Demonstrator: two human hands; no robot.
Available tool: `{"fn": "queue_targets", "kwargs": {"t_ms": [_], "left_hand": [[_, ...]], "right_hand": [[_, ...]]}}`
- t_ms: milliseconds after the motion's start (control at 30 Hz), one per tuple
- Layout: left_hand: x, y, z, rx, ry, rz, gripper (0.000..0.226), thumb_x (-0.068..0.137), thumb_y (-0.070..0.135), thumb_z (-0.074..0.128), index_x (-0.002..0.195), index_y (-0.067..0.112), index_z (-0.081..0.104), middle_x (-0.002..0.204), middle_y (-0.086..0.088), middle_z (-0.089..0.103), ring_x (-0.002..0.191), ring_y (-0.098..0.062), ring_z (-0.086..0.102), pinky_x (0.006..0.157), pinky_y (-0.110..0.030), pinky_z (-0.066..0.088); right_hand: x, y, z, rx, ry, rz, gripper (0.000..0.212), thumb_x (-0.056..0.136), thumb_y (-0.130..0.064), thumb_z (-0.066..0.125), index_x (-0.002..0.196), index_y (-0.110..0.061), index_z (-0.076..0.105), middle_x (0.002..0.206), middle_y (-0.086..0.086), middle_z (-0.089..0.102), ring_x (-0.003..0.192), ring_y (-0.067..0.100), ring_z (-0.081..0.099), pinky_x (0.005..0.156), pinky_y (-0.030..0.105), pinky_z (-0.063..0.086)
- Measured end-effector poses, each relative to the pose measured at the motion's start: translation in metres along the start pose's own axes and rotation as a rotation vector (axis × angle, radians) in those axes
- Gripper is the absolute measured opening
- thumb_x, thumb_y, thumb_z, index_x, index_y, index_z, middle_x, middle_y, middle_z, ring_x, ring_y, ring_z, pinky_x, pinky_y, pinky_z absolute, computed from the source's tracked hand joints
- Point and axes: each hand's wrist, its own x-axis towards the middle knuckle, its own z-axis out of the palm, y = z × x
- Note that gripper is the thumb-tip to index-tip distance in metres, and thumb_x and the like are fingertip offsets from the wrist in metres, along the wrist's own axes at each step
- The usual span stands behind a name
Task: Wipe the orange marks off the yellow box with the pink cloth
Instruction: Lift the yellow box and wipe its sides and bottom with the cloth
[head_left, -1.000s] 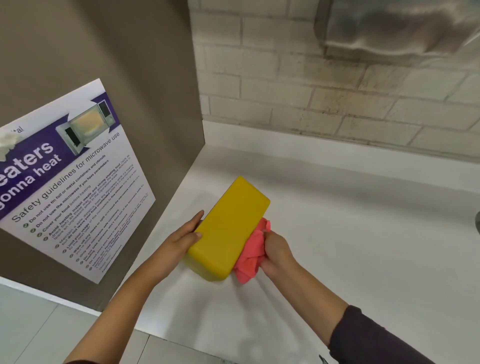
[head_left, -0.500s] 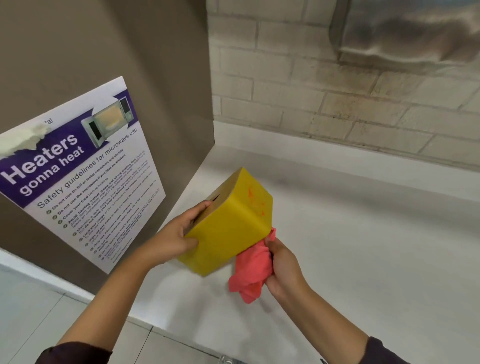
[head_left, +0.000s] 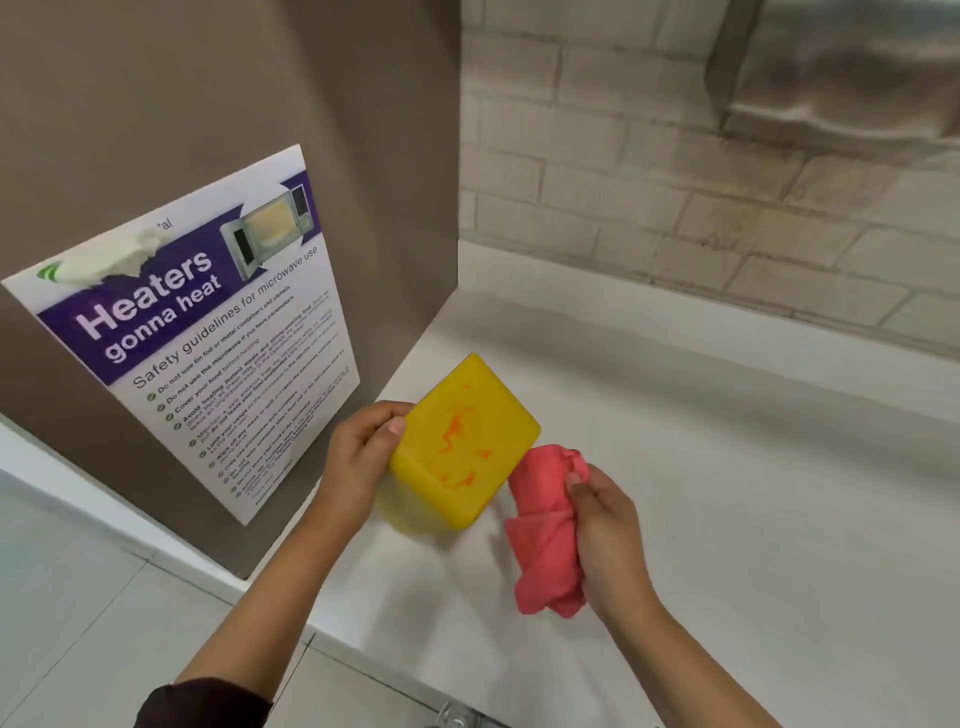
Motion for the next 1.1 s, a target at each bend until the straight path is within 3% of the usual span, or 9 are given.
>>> {"fn": "queue_targets", "kwargs": {"t_ms": [100, 167, 267, 333, 433, 500, 667, 800, 1100], "left_hand": [[0.006, 0.001, -0.006, -0.044, -0.041, -0.016, 0.033, 0.072, 0.044, 0.042, 0.084, 0.027, 0.069, 0.078, 0.018, 0.074, 0.074, 0.004, 0.064, 0.066, -0.011, 0.048], [0.009, 0.001, -0.006, -0.066, -0.072, -0.017, 0.036, 0.071, 0.042, 0.042, 0.086, 0.025, 0.071, 0.080, 0.016, 0.075, 0.079, 0.003, 0.066, 0.070, -0.011, 0.049], [0.012, 0.002, -0.005, -0.095, -0.081, -0.016, 0.043, 0.072, 0.041, 0.044, 0.099, 0.021, 0.071, 0.095, 0.011, 0.075, 0.095, -0.004, 0.067, 0.082, -0.016, 0.051], [0.013, 0.002, -0.006, -0.114, -0.076, -0.013, 0.037, 0.075, 0.040, 0.044, 0.093, 0.026, 0.072, 0.088, 0.013, 0.076, 0.087, 0.000, 0.067, 0.075, -0.012, 0.049], [0.014, 0.002, -0.009, -0.099, -0.086, -0.012, 0.033, 0.082, 0.039, 0.043, 0.081, 0.033, 0.075, 0.074, 0.017, 0.073, 0.072, 0.006, 0.064, 0.065, -0.007, 0.046], [0.016, 0.002, -0.011, -0.100, -0.092, -0.003, 0.034, 0.089, 0.031, 0.042, 0.084, 0.038, 0.075, 0.073, 0.020, 0.072, 0.071, 0.009, 0.063, 0.064, -0.004, 0.045], [0.020, 0.000, -0.012, -0.136, -0.118, 0.001, 0.035, 0.089, 0.022, 0.043, 0.086, 0.037, 0.074, 0.071, 0.022, 0.068, 0.068, 0.010, 0.060, 0.062, -0.002, 0.043], [0.022, -0.005, -0.013, -0.142, -0.127, 0.006, 0.032, 0.088, 0.024, 0.043, 0.081, 0.032, 0.074, 0.068, 0.019, 0.065, 0.065, 0.007, 0.058, 0.061, -0.004, 0.042], [0.029, -0.013, -0.018, -0.195, -0.138, -0.056, 0.029, 0.080, 0.038, 0.047, 0.066, 0.021, 0.067, 0.059, 0.011, 0.058, 0.058, -0.001, 0.052, 0.058, -0.015, 0.045]], "right_hand": [[0.002, -0.018, -0.004, -0.002, 0.190, -0.315, 0.031, 0.099, -0.010, 0.039, 0.081, -0.022, 0.062, 0.068, -0.010, 0.063, 0.060, 0.004, 0.057, 0.062, 0.022, 0.046], [0.008, -0.031, 0.002, 0.005, 0.126, -0.493, 0.026, 0.098, -0.012, 0.037, 0.093, -0.024, 0.060, 0.075, -0.021, 0.066, 0.065, -0.007, 0.059, 0.060, 0.009, 0.046], [0.016, -0.046, 0.019, -0.112, -0.065, -0.621, 0.028, 0.096, -0.024, 0.037, 0.104, -0.041, 0.059, 0.084, -0.022, 0.067, 0.074, -0.001, 0.064, 0.064, 0.018, 0.051], [0.019, -0.048, 0.031, -0.291, -0.174, -0.673, 0.030, 0.095, -0.032, 0.036, 0.113, -0.046, 0.055, 0.092, -0.016, 0.070, 0.098, 0.002, 0.062, 0.085, 0.031, 0.050], [0.022, -0.043, 0.042, -0.464, -0.316, -0.696, 0.037, 0.094, -0.042, 0.037, 0.130, -0.046, 0.043, 0.139, -0.022, 0.045, 0.139, -0.001, 0.017, 0.117, 0.039, 0.013], [0.026, -0.045, 0.044, -0.497, -0.330, -0.658, 0.047, 0.093, -0.043, 0.045, 0.138, -0.042, 0.035, 0.146, -0.027, 0.027, 0.139, -0.004, 0.013, 0.117, 0.039, 0.015], [0.027, -0.055, 0.055, -0.602, -0.254, -0.603, 0.044, 0.095, -0.013, 0.043, 0.136, -0.029, 0.043, 0.141, -0.018, 0.032, 0.138, 0.010, 0.022, 0.114, 0.025, 0.015], [0.024, -0.061, 0.068, -0.683, -0.161, -0.487, 0.043, 0.096, -0.019, 0.039, 0.136, -0.034, 0.043, 0.149, -0.005, 0.034, 0.141, 0.020, 0.018, 0.111, 0.040, 0.025], [0.035, -0.057, 0.046, -0.755, -0.568, -0.956, 0.043, 0.086, -0.004, 0.050, 0.126, -0.016, 0.057, 0.137, -0.005, 0.049, 0.137, 0.012, 0.028, 0.117, 0.027, 0.011]]}}
